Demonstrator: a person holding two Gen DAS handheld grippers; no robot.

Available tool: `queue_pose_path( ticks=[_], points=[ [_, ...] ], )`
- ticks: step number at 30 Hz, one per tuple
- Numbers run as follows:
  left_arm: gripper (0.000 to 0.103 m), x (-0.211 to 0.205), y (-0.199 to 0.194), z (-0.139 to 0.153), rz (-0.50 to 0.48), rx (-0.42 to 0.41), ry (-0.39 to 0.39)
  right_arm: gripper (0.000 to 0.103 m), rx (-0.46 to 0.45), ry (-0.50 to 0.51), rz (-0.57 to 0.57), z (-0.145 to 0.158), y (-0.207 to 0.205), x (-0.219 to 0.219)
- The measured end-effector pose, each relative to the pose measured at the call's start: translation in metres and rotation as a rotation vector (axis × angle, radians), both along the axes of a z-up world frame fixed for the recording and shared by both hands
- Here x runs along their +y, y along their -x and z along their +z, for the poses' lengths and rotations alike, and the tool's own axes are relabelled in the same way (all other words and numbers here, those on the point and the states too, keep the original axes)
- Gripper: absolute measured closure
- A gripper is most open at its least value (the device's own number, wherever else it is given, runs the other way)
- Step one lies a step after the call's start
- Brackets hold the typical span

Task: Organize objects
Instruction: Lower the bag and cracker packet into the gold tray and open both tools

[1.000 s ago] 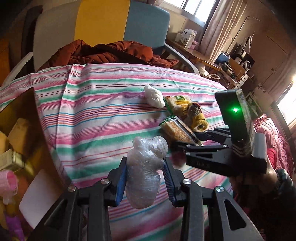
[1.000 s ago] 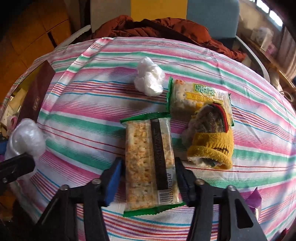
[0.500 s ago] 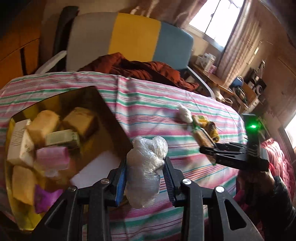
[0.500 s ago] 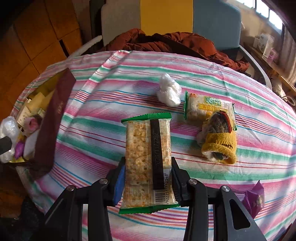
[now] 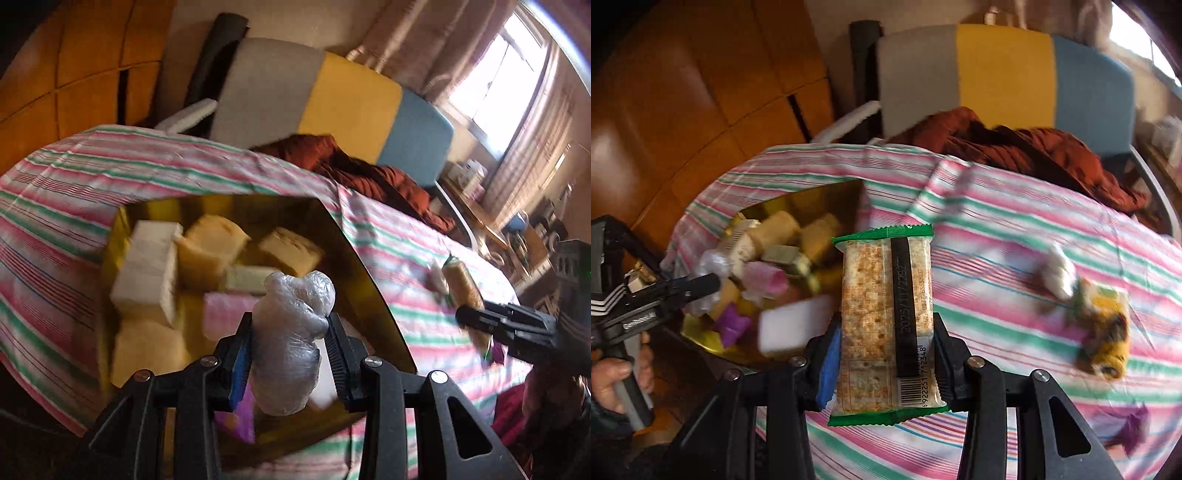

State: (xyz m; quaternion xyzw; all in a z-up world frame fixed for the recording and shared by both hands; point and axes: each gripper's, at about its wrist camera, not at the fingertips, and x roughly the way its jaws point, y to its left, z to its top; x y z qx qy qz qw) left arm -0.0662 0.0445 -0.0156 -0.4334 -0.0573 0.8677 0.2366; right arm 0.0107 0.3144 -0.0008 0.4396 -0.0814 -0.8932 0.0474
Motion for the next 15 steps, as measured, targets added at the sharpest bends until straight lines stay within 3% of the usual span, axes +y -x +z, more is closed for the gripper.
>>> queue_pose_path(
  ticks=[1, 4, 5, 8, 10, 12, 15],
  points=[
    [0.061, -0.003, 0.004, 0.001, 0.011, 0.005, 0.001, 0.059, 0.003, 0.000, 0.022, 0.003, 0.008, -0.012],
    [0.033, -0.011, 0.014, 0.000, 0.062, 0.010, 0.023, 0.059, 0.003, -0.009, 0.050, 0.006, 0.033, -0.041],
    [0.029, -0.014, 0.015, -0.001, 0.076, 0.009, 0.030, 0.056, 0.005, -0.012, 0.050, 0.007, 0.039, -0.048],
    [0.029, -0.023, 0.012, -0.005, 0.094, 0.009, 0.036, 0.032, 0.019, -0.010, 0.069, 0.009, 0.050, -0.069],
    [0.029, -0.027, 0.009, -0.007, 0.108, 0.014, 0.052, 0.031, 0.016, -0.024, 0.091, 0.008, 0.051, -0.080],
    [0.029, -0.030, 0.003, -0.008, 0.127, 0.030, 0.069, 0.018, 0.010, -0.049, 0.102, 0.005, 0.048, -0.090],
    [0.029, -0.031, -0.008, -0.004, 0.158, 0.077, 0.100, 0.010, 0.029, -0.112, 0.106, 0.002, 0.039, -0.100]
  ],
)
